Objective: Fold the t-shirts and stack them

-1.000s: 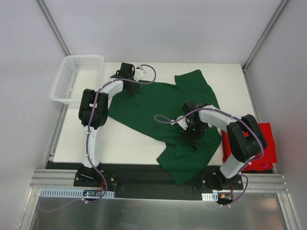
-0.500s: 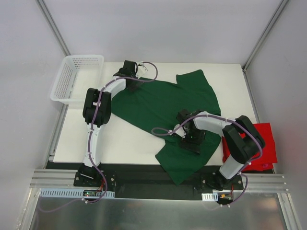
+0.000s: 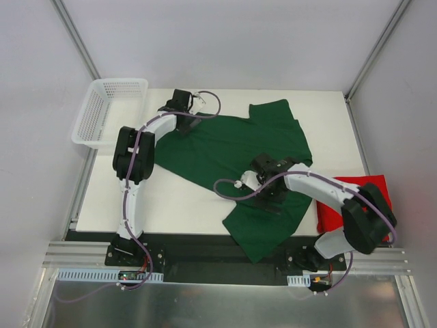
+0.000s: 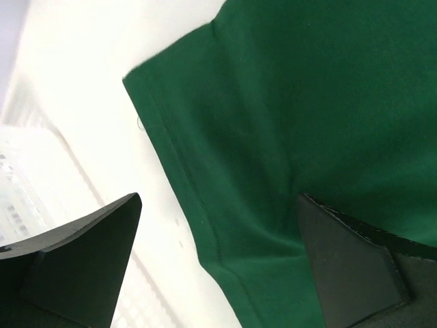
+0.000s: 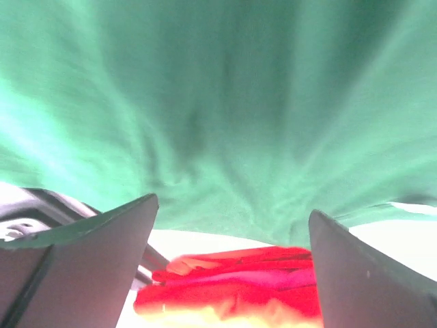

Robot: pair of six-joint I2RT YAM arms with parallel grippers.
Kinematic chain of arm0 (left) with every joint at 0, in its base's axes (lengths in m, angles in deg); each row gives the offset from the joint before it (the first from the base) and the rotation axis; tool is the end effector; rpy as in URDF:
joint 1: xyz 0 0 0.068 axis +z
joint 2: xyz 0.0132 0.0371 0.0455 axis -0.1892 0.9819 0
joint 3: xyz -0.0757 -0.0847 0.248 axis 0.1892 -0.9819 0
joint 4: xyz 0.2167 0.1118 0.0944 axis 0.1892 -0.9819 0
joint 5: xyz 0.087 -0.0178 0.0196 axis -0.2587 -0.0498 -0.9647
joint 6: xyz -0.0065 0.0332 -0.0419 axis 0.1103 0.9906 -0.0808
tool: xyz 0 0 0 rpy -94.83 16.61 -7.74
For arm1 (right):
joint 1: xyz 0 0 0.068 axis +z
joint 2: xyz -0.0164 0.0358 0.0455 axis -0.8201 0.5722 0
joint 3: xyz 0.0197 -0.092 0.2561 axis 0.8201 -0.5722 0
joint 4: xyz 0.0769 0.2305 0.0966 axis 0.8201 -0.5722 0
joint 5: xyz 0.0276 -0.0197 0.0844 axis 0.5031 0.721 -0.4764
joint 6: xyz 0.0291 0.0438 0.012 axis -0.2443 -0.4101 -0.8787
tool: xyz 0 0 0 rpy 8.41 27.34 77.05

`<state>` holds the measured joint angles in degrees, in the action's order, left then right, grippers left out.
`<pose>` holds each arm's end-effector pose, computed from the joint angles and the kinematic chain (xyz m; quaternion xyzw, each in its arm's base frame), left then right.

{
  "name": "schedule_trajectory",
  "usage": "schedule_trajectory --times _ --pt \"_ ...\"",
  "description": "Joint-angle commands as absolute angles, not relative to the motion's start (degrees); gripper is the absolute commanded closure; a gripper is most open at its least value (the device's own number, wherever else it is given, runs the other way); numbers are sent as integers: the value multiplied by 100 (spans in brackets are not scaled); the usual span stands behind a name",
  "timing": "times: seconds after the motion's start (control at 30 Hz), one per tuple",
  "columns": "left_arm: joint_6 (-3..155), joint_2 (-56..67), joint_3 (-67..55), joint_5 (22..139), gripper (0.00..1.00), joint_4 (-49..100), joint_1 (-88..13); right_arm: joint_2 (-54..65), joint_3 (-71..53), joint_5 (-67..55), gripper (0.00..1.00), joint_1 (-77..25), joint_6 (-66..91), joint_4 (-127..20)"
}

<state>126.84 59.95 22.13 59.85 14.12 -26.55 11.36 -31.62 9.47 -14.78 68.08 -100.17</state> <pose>0.4995 -0.1321 0.1787 0.3704 0.8186 0.1811 0.3998 0.2011 0.1646 0.1809 -0.6940 0.7132 -0.0704 0.0682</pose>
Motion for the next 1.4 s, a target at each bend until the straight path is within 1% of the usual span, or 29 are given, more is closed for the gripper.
schedule_trajectory --times 0.0,0.17,0.3,0.43,0.63,0.7,1.0,1.2,1.37 --pt "12324 5308 1693 5931 2 1047 -2585 266 -3009 241 4 -1028 6828 -9833" --pt "12253 4842 1261 5888 1 1039 -2681 116 -3133 -645 4 -702 7196 -9850" --pt "12244 4578 989 5738 1 1004 -2822 -86 -3422 -586 4 -377 7320 -9342" --pt "12113 4297 830 5861 1 889 -3032 -78 -3564 -462 4 36 7381 -9094" --pt "12025 3928 804 5861 1 758 -3455 194 -3063 -1252 4 248 7601 -9893" --pt "11911 3875 865 6036 0 661 -3586 334 -2870 -1604 4 309 7654 -10269" --pt "11717 4410 953 6204 1 423 -3991 1433 -2316 -2747 4 362 8163 -11274" --pt "11717 4806 1252 6221 1 344 -4053 1732 -2447 -2643 4 371 8146 -10879" --pt "11822 5131 1594 6221 1 257 -4219 1715 -2517 -2344 4 379 7980 -10396"
